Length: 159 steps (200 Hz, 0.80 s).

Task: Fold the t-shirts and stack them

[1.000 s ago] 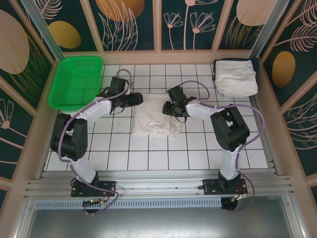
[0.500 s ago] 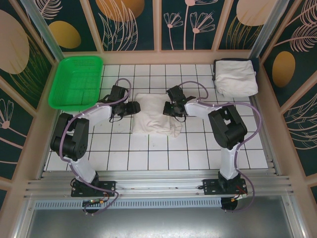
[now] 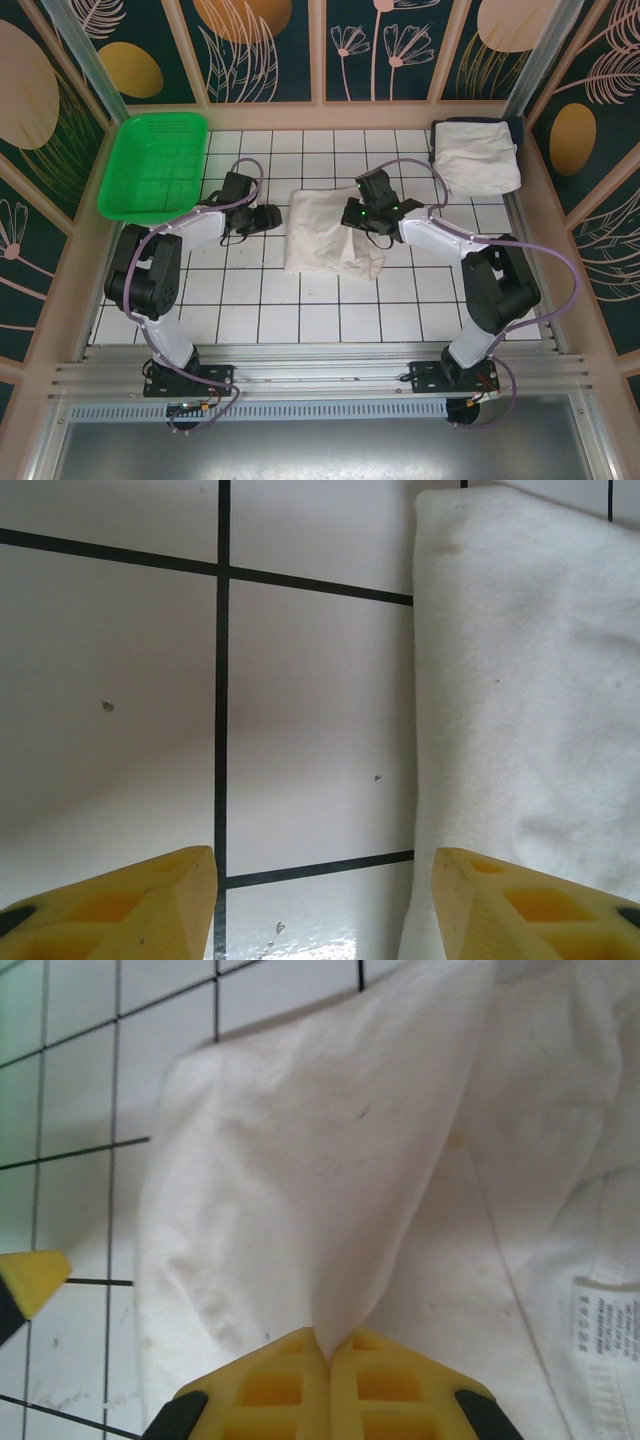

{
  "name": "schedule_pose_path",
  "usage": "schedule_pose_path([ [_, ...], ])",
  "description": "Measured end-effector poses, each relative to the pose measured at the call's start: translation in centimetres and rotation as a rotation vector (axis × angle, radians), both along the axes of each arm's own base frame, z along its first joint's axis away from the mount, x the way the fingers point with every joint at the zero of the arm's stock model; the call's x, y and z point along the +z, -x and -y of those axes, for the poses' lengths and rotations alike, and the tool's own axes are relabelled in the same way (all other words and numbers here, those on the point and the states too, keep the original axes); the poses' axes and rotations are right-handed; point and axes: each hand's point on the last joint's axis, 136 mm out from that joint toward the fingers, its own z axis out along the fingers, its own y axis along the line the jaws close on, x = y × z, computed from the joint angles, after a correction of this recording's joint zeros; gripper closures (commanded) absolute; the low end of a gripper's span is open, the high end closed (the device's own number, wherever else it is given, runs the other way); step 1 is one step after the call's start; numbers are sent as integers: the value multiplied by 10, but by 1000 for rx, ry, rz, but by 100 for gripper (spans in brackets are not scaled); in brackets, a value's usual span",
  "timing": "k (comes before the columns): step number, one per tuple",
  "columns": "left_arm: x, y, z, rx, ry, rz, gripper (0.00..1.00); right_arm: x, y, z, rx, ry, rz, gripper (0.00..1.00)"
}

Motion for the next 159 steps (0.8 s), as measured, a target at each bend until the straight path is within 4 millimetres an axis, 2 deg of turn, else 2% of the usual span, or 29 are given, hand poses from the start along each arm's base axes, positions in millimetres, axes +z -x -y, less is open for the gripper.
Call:
schedule_pose_path([
  [12, 3, -2, 5, -4, 35, 11, 42, -2, 2, 0, 6, -4, -10, 100],
  [34, 2, 0, 13, -16, 91, 20, 49, 2, 3, -2, 15, -18, -7, 100],
  [55, -1, 4, 16, -22, 112, 7, 50, 18, 5, -4, 23, -41, 15, 100],
  [79, 0, 4, 18, -30, 124, 10, 46, 45, 9, 1, 19, -76, 64, 100],
  [93, -1, 4, 19, -34, 129, 9, 44, 48, 13, 9, 10, -97, 77, 100],
  [109, -5, 4, 21, -38, 127, 1, 43, 28, 13, 25, -26, -94, 44, 100],
  [143, -19, 10, 28, -57, 116, -30, 42, -48, 23, 60, -91, -17, -122, 100],
  [159, -22, 14, 37, -78, 113, -38, 42, -65, 25, 66, -83, -10, -162, 100],
])
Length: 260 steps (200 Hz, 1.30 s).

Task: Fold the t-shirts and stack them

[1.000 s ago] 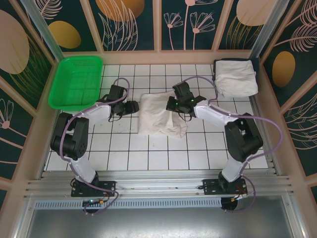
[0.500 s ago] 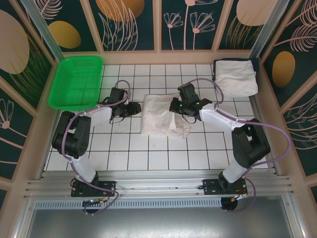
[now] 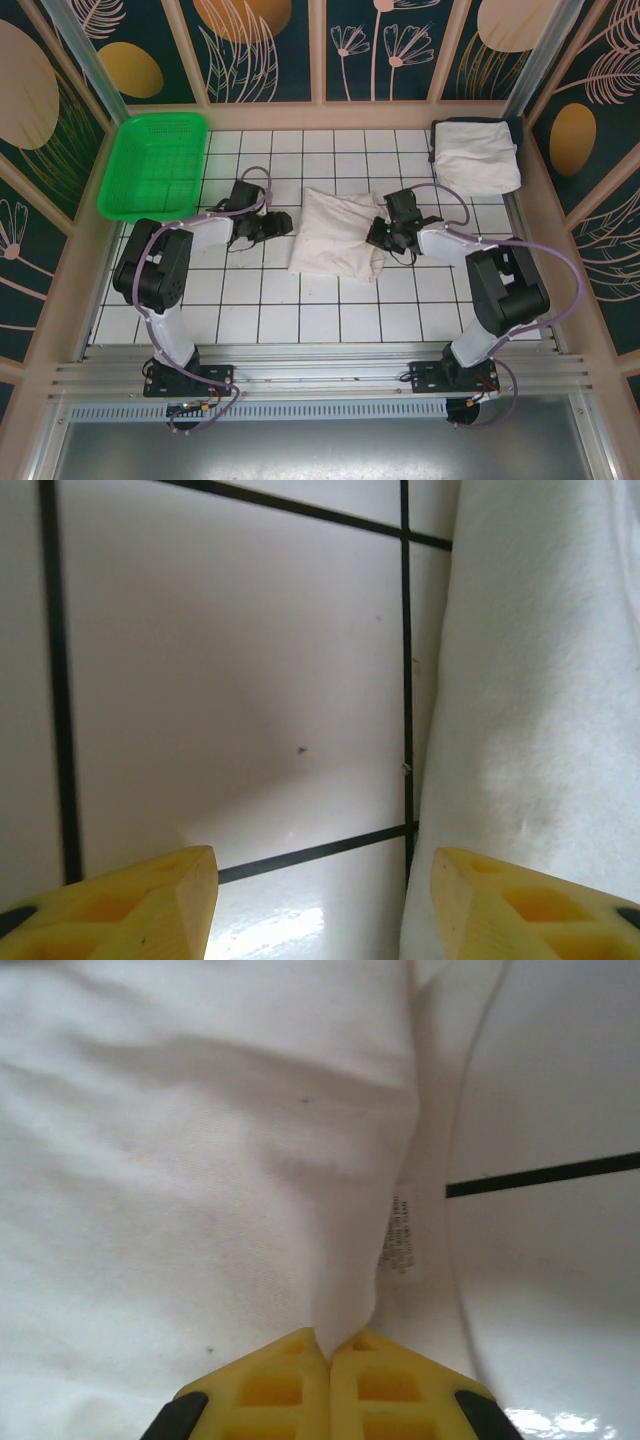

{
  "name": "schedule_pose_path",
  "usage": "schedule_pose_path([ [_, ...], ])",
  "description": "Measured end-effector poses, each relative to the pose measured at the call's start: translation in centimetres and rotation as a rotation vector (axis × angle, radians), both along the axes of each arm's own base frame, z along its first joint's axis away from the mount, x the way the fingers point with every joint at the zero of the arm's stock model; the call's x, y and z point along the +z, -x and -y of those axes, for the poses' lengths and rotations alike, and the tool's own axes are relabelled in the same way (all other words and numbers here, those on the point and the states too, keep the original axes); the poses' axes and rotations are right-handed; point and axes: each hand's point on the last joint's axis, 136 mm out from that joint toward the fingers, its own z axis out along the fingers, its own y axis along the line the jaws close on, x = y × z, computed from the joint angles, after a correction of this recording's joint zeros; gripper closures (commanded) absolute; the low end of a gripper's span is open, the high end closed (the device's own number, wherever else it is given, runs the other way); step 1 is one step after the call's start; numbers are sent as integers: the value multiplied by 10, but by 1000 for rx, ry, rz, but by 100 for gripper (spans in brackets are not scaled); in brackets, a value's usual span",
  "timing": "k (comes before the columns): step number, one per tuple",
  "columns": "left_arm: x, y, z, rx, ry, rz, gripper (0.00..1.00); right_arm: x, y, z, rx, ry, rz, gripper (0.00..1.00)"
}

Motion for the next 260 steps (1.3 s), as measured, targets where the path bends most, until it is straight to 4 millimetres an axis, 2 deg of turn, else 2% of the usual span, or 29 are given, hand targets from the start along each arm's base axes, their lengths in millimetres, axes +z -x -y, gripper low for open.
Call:
schedule_pose_path([
  [34, -3, 6, 17, -42, 1, -4, 42, 1, -6, 0, 61, -4, 23, 97],
  [41, -4, 7, 18, -45, 0, -7, 42, 2, -7, -1, 70, -3, 30, 93],
  [52, -6, 7, 18, -46, -2, -10, 42, 5, -9, -2, 79, 0, 42, 77],
  [58, -7, 7, 18, -46, -2, -12, 42, 5, -10, -1, 86, 5, 48, 72],
  [97, -7, 5, 21, -56, -2, -10, 43, -1, -16, 24, 25, 103, 51, 69],
  [115, -8, 5, 21, -61, -5, -8, 42, 1, -12, 30, 4, 140, 63, 62],
  [134, -8, 6, 22, -68, -13, -3, 42, 10, -1, 28, 9, 125, 93, 62],
  [145, -9, 7, 23, -71, -18, 0, 42, 13, -3, 28, 9, 113, 102, 62],
  [163, -10, 7, 22, -71, -27, 8, 42, 10, -18, 28, 4, 108, 101, 63],
  [174, -10, 7, 22, -71, -31, 13, 42, 7, -34, 26, 4, 108, 101, 65],
  [206, -11, 7, 22, -72, -35, 20, 43, -9, -81, 13, 19, 104, 113, 83],
  [232, -11, 7, 22, -75, -37, 23, 42, -18, -92, 10, 18, 98, 102, 85],
  [246, -11, 7, 22, -79, -40, 25, 43, -16, -94, 9, 18, 97, 105, 91],
  [252, -11, 7, 22, -79, -41, 25, 43, -15, -96, 9, 16, 97, 108, 90],
  [260, -11, 7, 22, -81, -44, 25, 43, -12, -98, 9, 14, 99, 115, 83],
])
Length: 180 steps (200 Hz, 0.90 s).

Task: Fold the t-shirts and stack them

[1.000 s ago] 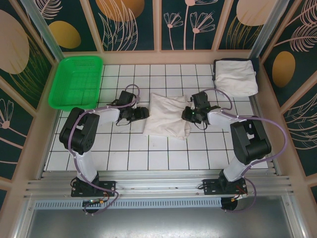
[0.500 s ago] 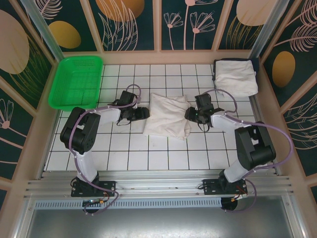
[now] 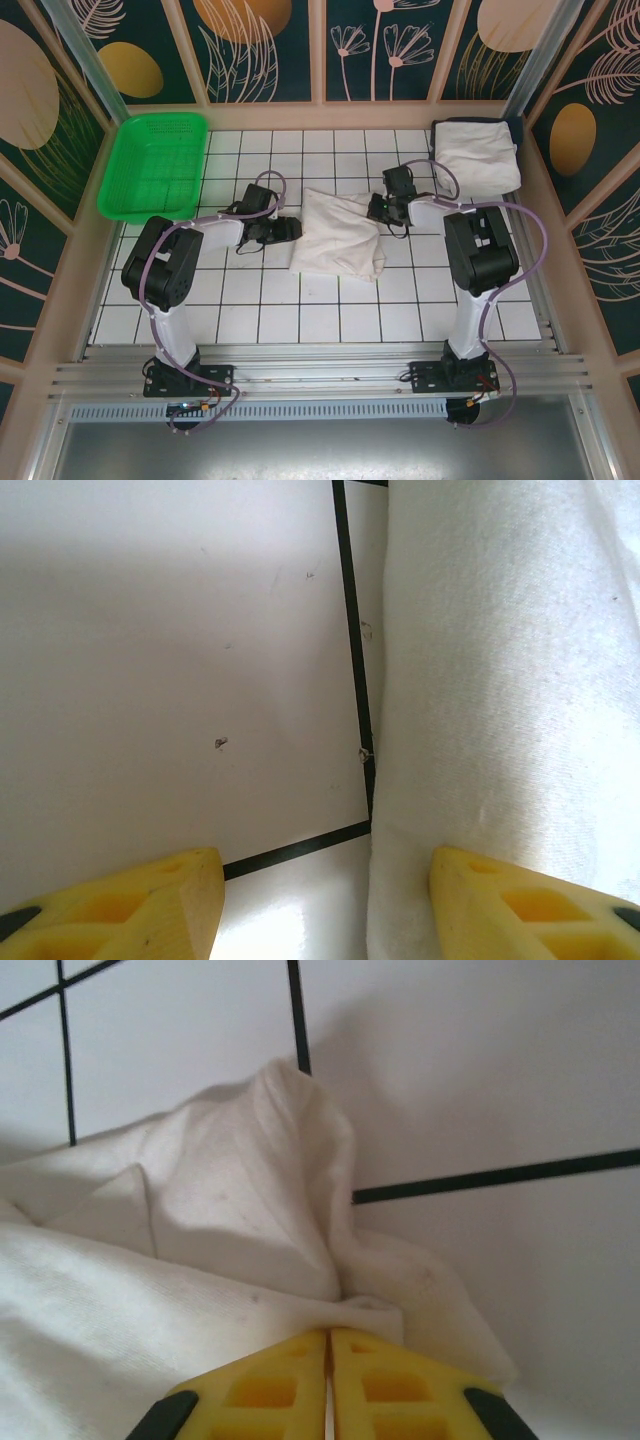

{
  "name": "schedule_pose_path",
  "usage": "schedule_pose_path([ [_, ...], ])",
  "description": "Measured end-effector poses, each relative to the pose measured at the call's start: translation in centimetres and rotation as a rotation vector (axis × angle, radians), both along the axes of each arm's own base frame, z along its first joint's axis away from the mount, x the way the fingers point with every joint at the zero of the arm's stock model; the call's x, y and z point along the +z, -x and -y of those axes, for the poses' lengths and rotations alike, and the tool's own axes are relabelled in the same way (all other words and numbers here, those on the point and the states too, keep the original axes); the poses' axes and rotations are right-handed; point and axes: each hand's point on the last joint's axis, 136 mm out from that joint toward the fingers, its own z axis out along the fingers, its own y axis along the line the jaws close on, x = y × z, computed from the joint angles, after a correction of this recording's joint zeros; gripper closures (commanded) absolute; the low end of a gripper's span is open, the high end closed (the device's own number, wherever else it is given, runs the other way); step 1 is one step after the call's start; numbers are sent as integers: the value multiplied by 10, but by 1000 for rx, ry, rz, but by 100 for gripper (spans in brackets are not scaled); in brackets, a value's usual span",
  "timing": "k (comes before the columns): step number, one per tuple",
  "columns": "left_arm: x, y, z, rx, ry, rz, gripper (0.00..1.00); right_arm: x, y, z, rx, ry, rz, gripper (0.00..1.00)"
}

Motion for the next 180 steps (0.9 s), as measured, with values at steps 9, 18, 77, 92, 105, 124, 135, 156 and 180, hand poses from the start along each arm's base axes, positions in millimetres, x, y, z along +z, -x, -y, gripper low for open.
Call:
schedule_pose_path([
  [9, 0, 0, 0, -2, -2, 0, 43, 1, -2, 2, -9, 11, 2, 72],
  [18, 0, 0, 0, -4, -4, -1, 43, 3, -2, 4, -10, 27, 1, 69],
  [77, 0, 0, 0, -4, -9, -2, 44, 5, -13, 8, -19, 69, 5, 70],
  [92, 0, 0, 0, -4, -10, -2, 44, 0, -13, 7, -17, 70, -4, 71],
  [105, 0, 0, 0, -4, -10, -2, 44, -5, -12, 7, -15, 71, -14, 70],
  [124, 0, 0, 0, -3, -13, -3, 44, -8, -12, 6, -13, 71, -21, 66],
  [135, -1, 0, -1, -2, -16, -3, 44, -8, -12, 6, -12, 69, -22, 67],
  [156, -1, 0, -1, -1, -17, -4, 44, -7, -12, 4, -7, 64, -23, 83],
  [180, -1, -1, -1, 0, -19, -4, 45, -4, -14, 2, -3, 61, -20, 96],
])
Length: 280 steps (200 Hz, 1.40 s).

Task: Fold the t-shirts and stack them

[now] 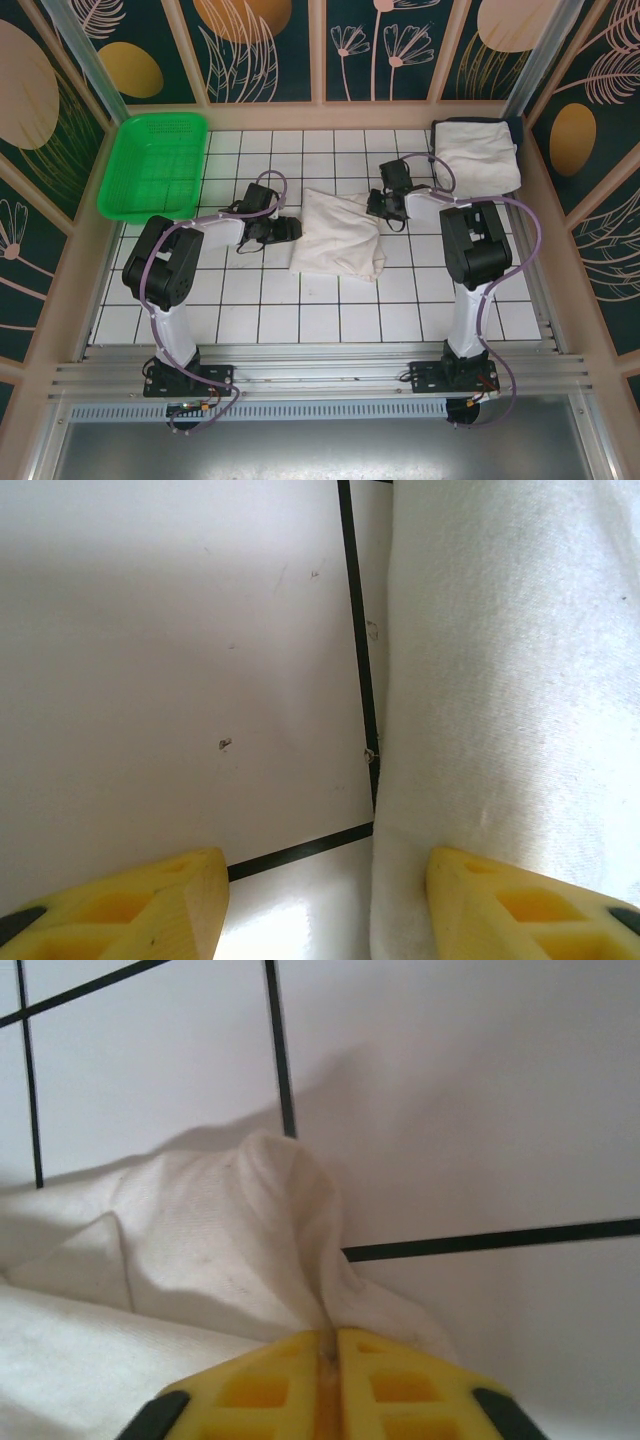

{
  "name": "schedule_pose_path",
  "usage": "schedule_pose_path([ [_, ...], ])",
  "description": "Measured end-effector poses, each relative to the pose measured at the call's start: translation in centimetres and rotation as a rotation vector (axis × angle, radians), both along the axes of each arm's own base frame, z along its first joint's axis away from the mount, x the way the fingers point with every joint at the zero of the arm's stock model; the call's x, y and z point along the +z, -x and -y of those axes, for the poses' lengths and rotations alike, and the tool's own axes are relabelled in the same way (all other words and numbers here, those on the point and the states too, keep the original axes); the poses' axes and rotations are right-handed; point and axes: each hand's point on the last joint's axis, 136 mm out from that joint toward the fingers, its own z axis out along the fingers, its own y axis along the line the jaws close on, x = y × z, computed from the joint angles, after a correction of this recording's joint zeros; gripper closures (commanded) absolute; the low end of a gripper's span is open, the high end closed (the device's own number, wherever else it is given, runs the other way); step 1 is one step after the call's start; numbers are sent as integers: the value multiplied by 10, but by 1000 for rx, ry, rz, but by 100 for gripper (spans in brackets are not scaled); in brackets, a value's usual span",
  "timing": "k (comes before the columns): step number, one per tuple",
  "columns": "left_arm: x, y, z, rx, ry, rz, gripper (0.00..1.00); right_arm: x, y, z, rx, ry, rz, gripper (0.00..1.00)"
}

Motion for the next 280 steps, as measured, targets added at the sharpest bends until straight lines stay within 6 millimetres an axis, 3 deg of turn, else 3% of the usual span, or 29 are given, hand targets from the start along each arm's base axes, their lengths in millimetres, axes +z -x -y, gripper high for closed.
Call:
schedule_pose_path([
  [41, 0, 0, 0, 0, -2, -1, 45, 10, 0, -5, 5, 32, 2, 100],
  [96, 0, 0, 0, -5, -14, 3, 45, 54, -18, -6, -1, 40, 95, 100],
  [107, 0, 0, 0, -7, -15, 4, 45, 53, -20, -6, 7, 34, 97, 93],
  [118, -1, 0, 0, -7, -16, 3, 45, 50, -20, -6, 13, 28, 90, 79],
  [133, -1, 0, 0, -7, -16, 3, 45, 42, -21, -5, 12, 24, 74, 76],
  [161, -1, 0, 0, -8, -16, 4, 45, 34, -19, -4, 6, 10, 57, 54],
  [174, -1, 0, 0, -10, -17, 5, 45, 33, -7, -2, 9, -8, 56, 51],
  [227, -1, 0, 0, -11, -17, 4, 45, 36, 75, 11, -3, -108, 35, 45],
  [255, 0, 0, 1, -12, -16, 3, 44, 11, 95, -1, 24, -105, -29, 46],
  [280, 0, 0, 1, -12, -15, 2, 44, -5, 99, -4, 31, -76, -64, 45],
])
